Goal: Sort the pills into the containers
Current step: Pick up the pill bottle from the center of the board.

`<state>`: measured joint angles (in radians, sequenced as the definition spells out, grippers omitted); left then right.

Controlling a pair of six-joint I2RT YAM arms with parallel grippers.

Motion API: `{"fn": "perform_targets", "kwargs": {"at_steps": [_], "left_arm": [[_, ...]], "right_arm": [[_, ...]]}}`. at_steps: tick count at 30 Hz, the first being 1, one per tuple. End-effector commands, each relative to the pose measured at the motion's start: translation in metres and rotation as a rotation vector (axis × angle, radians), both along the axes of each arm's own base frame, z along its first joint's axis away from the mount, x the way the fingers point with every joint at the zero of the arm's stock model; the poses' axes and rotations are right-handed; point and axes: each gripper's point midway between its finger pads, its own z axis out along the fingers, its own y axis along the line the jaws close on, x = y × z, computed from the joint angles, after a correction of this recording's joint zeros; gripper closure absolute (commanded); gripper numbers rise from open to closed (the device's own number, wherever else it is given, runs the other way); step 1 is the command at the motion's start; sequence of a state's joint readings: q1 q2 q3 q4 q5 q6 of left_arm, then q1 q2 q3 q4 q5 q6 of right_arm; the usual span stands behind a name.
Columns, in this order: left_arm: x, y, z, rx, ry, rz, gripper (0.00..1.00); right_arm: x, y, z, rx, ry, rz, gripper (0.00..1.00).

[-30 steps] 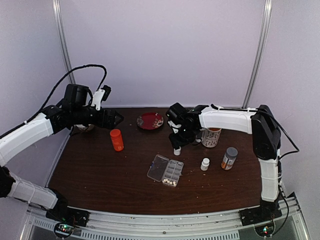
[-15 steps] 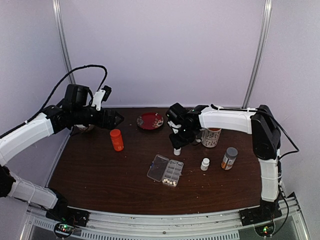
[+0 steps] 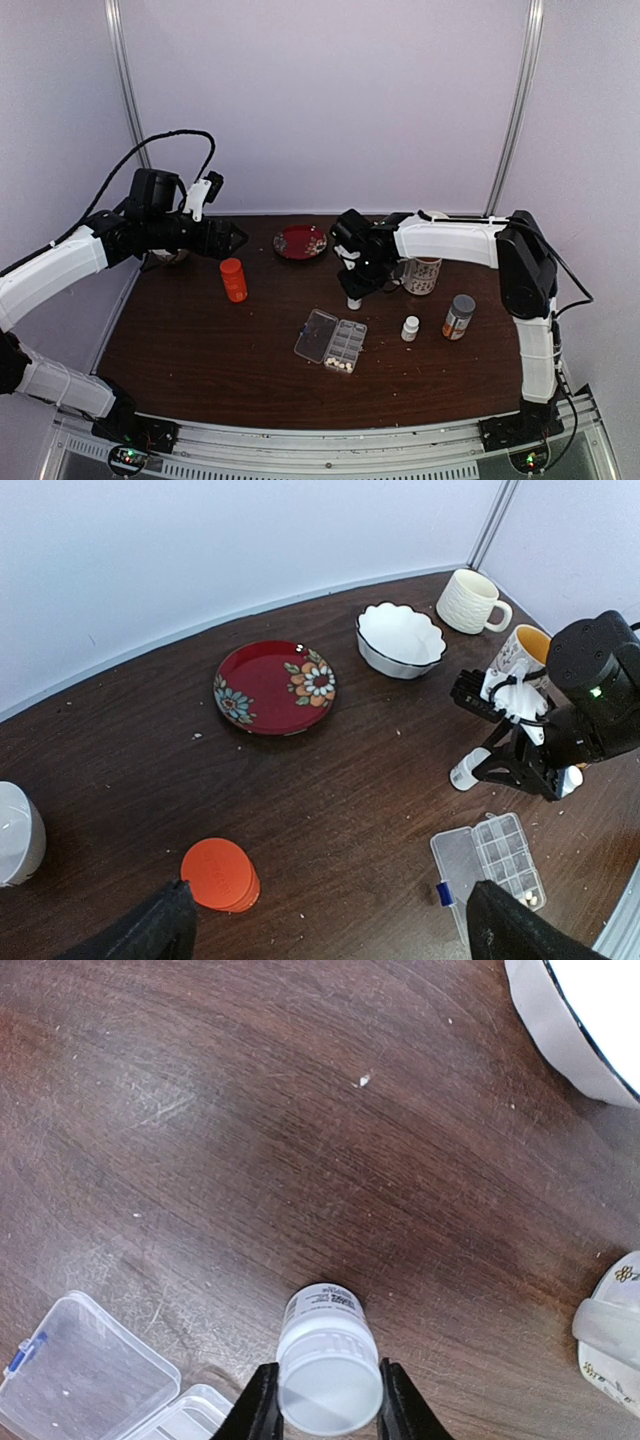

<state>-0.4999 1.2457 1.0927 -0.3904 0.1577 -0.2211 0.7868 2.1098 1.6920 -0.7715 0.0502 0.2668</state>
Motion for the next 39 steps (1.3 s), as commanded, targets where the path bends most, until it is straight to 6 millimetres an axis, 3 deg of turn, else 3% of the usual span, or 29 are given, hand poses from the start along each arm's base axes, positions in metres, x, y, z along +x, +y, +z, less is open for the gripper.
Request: {"fn": "perform_targets", "kwargs": {"at_steps": [1,5,14,19,25,31,39], "left_arm": [[0.004,-0.004,0.007,-0.008,-0.037,-0.017,0.02],[0.004,-0.003,0.009,-0.013,-0.044,-0.011,0.02],[-0.004,0.004,0.029,-0.111,-0.154,0.019,0.02],[-0.029,-0.021,0.056,-0.228,-0.309,-0.161,0.02],[-0.074,-0.052,0.076,-0.208,-0.599,-0.327,0.02],[-0.114,-0.073,0.081,-0.134,-0.901,-0.472,0.03],[-0.125,-0.093,0.081,-0.098,-1.016,-0.567,0.15]], "right_arm": [[0.007,0.0,0.015,0.002,-0.037,-0.014,0.78],[0.006,0.004,0.039,0.034,-0.083,0.014,0.84],[-0.013,0.026,0.121,0.274,-0.243,0.103,0.88],[-0.036,0.039,0.173,0.507,-0.311,0.174,0.94],[-0.067,0.05,0.242,0.829,-0.388,0.244,1.0],[-0.096,0.061,0.275,1.016,-0.366,0.322,1.0],[-0.128,0.083,0.288,1.122,-0.313,0.449,1.0]]}}
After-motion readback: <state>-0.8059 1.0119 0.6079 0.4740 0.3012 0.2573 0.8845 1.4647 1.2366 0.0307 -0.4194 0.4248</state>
